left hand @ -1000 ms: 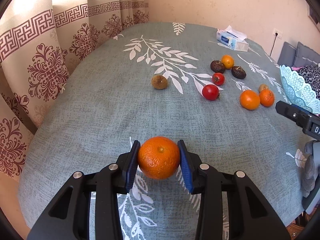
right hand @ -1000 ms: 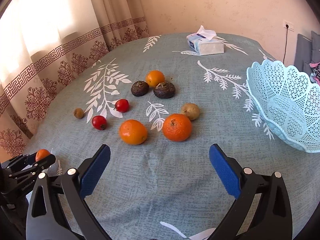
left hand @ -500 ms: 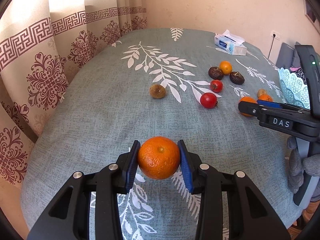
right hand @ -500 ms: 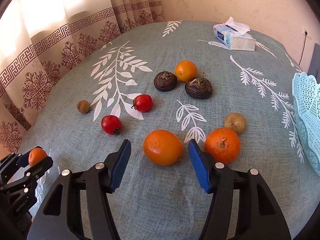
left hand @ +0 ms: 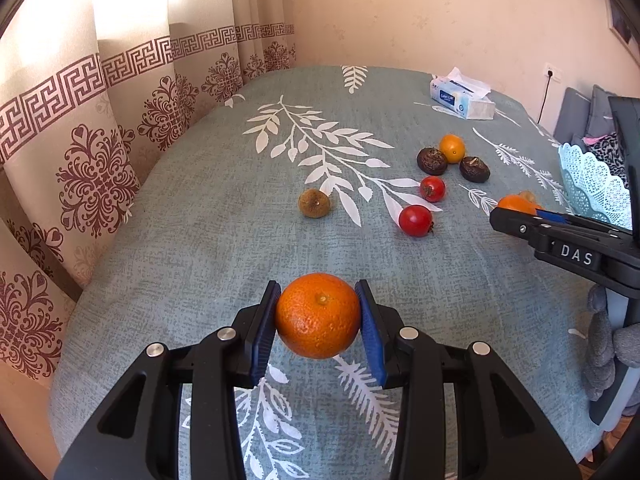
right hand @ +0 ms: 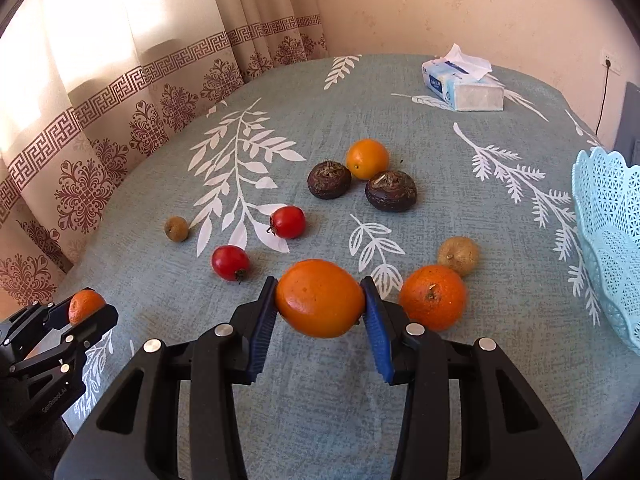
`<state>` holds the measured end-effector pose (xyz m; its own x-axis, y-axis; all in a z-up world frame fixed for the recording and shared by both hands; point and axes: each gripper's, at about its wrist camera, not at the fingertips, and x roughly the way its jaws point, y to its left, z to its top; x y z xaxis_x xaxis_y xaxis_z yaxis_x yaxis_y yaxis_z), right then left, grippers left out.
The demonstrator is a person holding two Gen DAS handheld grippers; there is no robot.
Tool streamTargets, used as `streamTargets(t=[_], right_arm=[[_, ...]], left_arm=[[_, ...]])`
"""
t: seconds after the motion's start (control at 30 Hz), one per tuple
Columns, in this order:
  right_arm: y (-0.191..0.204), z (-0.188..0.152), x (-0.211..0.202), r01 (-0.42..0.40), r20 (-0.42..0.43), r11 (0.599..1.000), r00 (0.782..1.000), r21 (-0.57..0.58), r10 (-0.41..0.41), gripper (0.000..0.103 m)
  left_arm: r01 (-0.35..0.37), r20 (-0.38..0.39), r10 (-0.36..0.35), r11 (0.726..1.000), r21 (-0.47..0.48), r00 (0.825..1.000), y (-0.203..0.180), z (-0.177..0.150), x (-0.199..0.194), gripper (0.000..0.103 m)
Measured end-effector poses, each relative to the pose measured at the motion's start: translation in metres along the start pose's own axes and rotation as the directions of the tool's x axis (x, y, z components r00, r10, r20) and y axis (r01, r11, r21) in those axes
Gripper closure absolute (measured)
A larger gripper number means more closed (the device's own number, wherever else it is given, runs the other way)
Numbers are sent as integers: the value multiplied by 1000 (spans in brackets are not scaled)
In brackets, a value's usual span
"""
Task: Organize fruits
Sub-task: 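Grasp a second orange with the right tool while the left tool carries its orange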
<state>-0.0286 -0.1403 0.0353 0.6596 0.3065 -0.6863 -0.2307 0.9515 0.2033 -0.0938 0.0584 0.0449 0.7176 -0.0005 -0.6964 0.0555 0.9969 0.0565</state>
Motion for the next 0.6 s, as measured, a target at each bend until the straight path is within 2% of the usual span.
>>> streamTargets(t=[0.27, 0.43, 0.6], right_arm=[[-27, 17, -53, 11, 137, 998, 990, 68, -20, 60], [-66, 26, -80, 61, 186, 984, 978, 166, -92, 60], [-114, 28, -97, 128, 186, 949, 965, 290, -187, 60]], left_arm=[[1, 75, -4, 999, 46, 997, -22, 16, -18, 64], [16, 100, -23, 997, 69, 995, -34, 22, -26, 64], [26, 124, -38, 995, 92, 992, -46, 26, -33, 64]])
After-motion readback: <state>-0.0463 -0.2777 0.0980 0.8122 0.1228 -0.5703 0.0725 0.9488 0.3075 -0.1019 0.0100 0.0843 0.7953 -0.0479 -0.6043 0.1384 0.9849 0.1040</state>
